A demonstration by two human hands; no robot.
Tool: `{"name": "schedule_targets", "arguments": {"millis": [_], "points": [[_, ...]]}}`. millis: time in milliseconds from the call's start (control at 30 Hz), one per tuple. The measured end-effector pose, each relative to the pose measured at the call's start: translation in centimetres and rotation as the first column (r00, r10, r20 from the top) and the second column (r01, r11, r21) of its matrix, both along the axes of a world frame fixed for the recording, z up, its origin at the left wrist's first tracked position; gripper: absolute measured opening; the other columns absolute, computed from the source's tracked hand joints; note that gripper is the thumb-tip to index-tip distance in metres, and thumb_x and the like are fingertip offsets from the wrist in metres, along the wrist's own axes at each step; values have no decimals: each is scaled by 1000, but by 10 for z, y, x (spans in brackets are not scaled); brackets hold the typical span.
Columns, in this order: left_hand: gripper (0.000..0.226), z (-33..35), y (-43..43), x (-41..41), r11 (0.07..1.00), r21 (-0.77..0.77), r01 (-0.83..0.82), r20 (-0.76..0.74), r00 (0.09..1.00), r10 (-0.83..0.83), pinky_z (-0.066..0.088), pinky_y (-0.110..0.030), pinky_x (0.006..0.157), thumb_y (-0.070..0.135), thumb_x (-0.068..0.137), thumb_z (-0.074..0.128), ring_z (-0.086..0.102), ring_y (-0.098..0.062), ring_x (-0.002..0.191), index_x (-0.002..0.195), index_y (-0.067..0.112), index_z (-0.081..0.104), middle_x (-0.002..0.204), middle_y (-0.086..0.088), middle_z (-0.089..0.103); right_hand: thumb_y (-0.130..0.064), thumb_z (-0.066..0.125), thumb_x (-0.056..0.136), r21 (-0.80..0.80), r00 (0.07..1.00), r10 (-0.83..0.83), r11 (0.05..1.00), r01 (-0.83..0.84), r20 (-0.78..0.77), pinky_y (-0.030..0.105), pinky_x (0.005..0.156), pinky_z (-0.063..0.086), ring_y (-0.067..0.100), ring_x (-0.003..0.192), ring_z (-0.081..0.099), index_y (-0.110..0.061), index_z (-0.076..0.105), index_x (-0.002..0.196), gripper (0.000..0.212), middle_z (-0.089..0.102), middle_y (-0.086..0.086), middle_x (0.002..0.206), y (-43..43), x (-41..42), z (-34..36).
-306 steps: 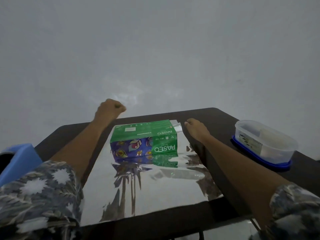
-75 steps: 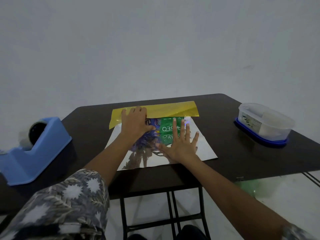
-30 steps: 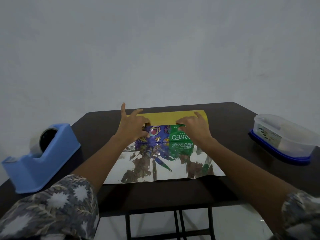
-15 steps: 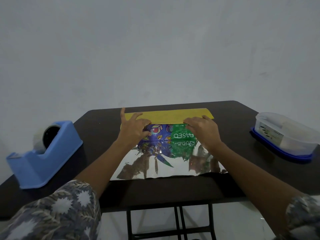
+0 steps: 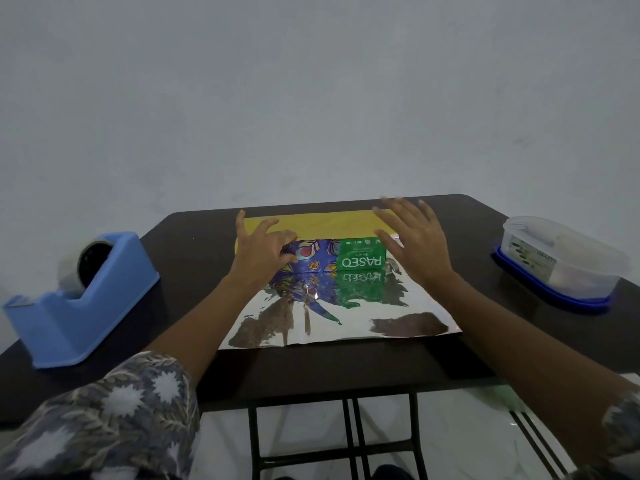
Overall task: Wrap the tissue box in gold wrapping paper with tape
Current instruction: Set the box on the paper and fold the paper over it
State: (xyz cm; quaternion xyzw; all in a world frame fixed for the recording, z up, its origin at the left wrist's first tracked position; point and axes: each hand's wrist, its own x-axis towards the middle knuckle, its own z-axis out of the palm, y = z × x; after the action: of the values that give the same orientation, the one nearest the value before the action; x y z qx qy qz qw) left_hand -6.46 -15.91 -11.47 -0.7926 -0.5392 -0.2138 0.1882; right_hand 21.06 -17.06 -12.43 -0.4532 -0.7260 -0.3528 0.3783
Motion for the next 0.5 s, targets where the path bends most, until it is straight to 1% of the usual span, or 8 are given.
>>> {"name": "schedule_targets", "arguments": {"millis": [67,100,133,200,267,367,433,500], "points": [[40,1,-1,0,998,-39,-40,-33,999,39,-8,-50,113,43,91,55,31,-12,138,127,28,58,135,1,54,-45,42,94,-239,998,34,970,-45,-49,45,110,29,23,131,45,-15,47,137,52,48,6,142,4,-31,18],[40,2,0,1,998,-49,-45,-41,998,43,-6,-50,113,43,91,55,31,-12,138,128,28,57,136,1,53,-47,44,94,-382,998,51,922,-58,-28,45,113,21,21,138,34,-17,34,145,60,37,5,150,8,-46,24],[41,3,0,2,997,-58,-40,-44,998,38,-4,-49,113,43,91,55,31,-12,137,129,28,56,136,0,53,-48,44,93,-480,998,53,877,-32,29,44,116,14,18,143,23,-20,20,149,67,25,3,155,11,-60,28],[42,9,1,-1,993,-115,-20,-44,999,15,1,-48,114,40,90,57,31,-14,138,131,28,54,138,0,51,-52,42,93,-555,984,43,829,62,173,43,117,5,14,146,10,-24,1,151,77,12,-1,159,21,-84,26],[47,18,5,-5,976,-217,2,-47,999,-12,3,-49,114,39,89,60,24,-13,141,134,29,52,146,4,43,-56,42,91,-620,976,38,778,105,213,44,117,2,14,146,12,-25,-10,150,85,17,2,158,30,-95,19],[61,29,9,-15,952,-305,16,-22,999,-24,2,-54,113,44,83,65,15,-11,144,139,33,43,154,9,29,-60,43,88,-694,993,49,719,41,110,45,116,7,18,138,34,-24,-14,149,91,43,3,146,35,-96,11],[81,32,11,-22,953,-303,-12,-29,1000,3,-2,-55,113,51,79,67,12,-11,145,147,34,26,155,7,24,-60,42,87,-697,995,49,717,28,90,44,116,9,18,136,38,-22,-13,149,92,47,1,143,35,-95,10],[99,31,12,-26,953,-297,-60,-87,996,36,-6,-57,111,56,75,67,10,-12,146,151,32,8,157,3,21,-62,42,86,-687,996,57,727,10,75,44,116,10,18,136,37,-22,-13,149,93,46,1,144,34,-95,11]]}}
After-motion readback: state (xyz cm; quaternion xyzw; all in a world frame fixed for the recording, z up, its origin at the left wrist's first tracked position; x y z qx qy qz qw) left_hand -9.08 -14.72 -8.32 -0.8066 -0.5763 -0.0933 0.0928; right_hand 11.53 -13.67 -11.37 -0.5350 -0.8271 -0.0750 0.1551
